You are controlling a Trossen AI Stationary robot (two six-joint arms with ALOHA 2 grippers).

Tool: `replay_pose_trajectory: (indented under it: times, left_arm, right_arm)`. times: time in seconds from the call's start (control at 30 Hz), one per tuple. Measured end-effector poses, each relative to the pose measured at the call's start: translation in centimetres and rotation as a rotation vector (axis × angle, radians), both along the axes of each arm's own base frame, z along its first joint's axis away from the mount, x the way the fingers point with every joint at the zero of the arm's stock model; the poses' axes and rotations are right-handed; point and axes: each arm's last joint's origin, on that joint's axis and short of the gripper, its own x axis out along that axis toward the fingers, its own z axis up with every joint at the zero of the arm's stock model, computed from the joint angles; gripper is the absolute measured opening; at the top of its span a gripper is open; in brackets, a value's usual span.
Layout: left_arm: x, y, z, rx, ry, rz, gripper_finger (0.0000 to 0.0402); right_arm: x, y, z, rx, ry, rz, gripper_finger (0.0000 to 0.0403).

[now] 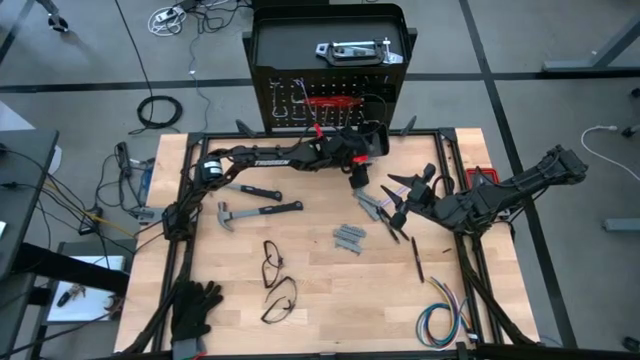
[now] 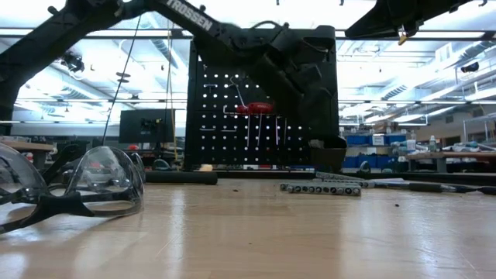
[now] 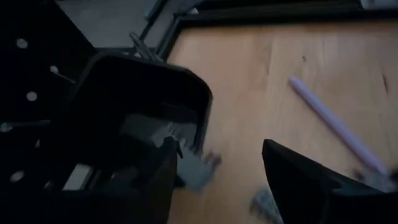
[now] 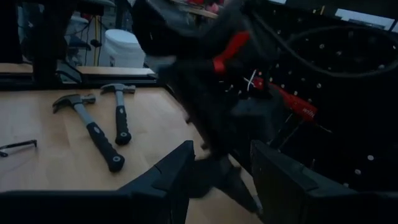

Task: Hang tools onto peg board
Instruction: Put the screwdriver bits on the pegboard

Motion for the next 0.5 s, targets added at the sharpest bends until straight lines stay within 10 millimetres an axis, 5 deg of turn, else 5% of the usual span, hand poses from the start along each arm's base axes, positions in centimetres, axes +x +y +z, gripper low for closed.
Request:
replay_pose_trajectory:
  times: [0.17,0.33,0.5]
  left_arm:
    - [-0.5,-3.7,1.3,0.082,0.144,-0.192,0.0228]
    - [-0.7,-7.2,-1.8,0.077,0.369,-0.351,0.0228]
    - [0.0,-8.6,-4.6,0.043,0.428,-0.385,0.0227]
  right_arm:
    - [-0.1,0.0,-0.2,0.012,0.005,-0.011,0.0165]
    - [-0.1,0.0,-0.2,0.014,0.003,-0.008,0.0165]
    - [0.1,0.1,-0.1,0.040,-0.010,0.057,0.0165]
